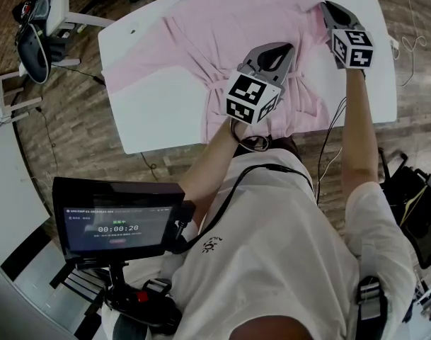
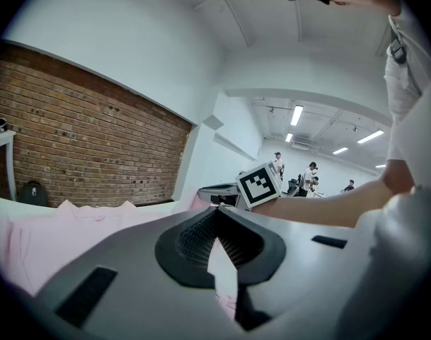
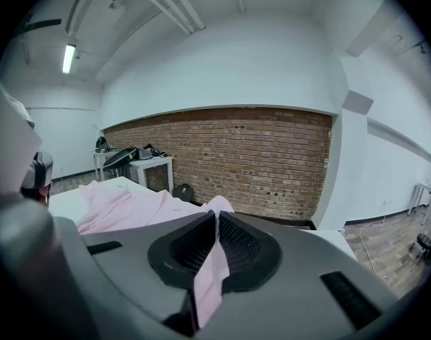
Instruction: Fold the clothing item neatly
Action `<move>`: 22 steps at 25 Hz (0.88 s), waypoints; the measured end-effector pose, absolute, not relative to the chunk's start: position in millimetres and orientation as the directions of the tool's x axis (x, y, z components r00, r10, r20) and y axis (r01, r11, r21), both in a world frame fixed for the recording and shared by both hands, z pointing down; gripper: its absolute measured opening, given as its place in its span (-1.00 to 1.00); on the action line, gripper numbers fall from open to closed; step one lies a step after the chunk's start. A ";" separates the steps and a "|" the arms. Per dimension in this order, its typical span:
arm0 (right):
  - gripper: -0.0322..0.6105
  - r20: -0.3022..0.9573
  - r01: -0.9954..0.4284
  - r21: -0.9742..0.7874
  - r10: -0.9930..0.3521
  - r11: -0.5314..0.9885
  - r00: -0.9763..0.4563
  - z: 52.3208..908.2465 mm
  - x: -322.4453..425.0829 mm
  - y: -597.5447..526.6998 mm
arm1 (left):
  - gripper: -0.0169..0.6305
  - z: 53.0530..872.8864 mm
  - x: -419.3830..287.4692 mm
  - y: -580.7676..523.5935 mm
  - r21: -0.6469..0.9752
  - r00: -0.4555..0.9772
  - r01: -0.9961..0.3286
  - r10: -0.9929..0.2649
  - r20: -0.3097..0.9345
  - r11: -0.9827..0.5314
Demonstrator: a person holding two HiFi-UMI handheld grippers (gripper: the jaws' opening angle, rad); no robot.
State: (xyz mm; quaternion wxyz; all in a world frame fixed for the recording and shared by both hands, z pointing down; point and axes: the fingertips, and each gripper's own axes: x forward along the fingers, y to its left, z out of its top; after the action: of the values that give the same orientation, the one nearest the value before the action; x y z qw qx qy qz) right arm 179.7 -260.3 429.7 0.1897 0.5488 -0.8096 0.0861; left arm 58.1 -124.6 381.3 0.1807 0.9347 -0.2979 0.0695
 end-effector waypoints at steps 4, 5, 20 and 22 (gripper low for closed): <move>-0.83 0.398 -0.918 0.069 -0.855 0.391 -0.334 430.6 172.0 -262.1 | -0.94 381.6 53.6 -123.9 0.292 0.810 -0.586 -0.536 0.237 -0.756; -0.83 0.398 -0.917 0.069 -0.854 0.393 -0.336 430.8 170.1 -262.2 | -0.94 381.8 52.1 -123.5 0.291 0.809 -0.588 -0.538 0.237 -0.755; -0.83 0.390 -0.902 0.070 -0.844 0.426 -0.369 430.5 142.8 -256.3 | -0.94 381.9 30.3 -113.6 0.276 0.787 -0.616 -0.568 0.240 -0.737; -0.83 0.394 -0.900 0.072 -0.841 0.430 -0.371 431.7 130.7 -258.5 | -0.94 382.5 19.1 -115.7 0.280 0.786 -0.618 -0.571 0.238 -0.734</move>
State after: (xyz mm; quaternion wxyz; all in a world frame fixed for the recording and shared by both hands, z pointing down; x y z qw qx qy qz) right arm 130.7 -258.5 431.7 0.1893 0.5281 -0.8242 0.0776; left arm 19.1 -115.7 382.5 0.1742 0.9287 -0.3202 0.0682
